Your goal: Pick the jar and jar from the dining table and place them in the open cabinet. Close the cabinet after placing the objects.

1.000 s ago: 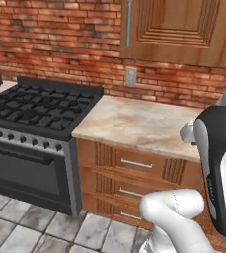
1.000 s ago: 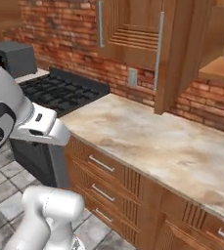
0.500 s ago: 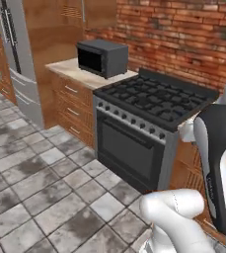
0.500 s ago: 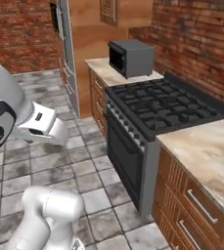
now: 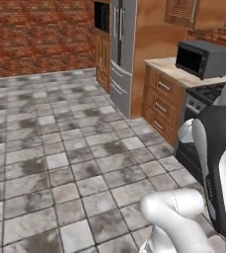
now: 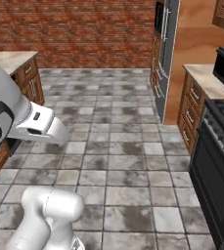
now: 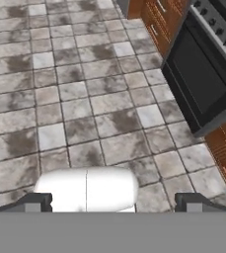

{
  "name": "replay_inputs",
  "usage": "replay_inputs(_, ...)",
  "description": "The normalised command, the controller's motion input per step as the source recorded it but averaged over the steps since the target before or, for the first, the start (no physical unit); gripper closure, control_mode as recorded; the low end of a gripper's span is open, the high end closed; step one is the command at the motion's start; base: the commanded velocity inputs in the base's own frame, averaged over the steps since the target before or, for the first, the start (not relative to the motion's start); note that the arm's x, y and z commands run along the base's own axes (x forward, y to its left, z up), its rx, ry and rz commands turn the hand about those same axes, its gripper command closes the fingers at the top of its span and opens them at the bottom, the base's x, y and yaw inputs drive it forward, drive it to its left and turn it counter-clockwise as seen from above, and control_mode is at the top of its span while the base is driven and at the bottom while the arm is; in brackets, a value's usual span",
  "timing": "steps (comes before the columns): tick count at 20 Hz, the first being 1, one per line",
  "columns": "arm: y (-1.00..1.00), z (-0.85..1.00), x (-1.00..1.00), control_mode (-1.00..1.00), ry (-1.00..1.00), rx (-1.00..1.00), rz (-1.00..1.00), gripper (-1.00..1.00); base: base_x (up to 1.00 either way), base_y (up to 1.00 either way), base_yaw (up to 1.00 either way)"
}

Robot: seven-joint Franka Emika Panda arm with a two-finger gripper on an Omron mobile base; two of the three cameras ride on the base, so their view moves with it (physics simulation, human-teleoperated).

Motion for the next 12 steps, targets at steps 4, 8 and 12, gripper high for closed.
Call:
replay_inputs(4, 0.0, 0.0, 0.0, 1.0, 0.0, 0.0, 0.0, -1.0, 0.93, -0.03, 0.04)
replay_inputs(8, 0.0, 0.0, 0.0, 1.0, 0.0, 0.0, 0.0, -1.0, 1.0, -0.15, 0.02)
replay_inputs(12, 0.0, 0.0, 0.0, 1.0, 0.0, 0.0, 0.0, -1.0, 1.0, -0.07, 0.07)
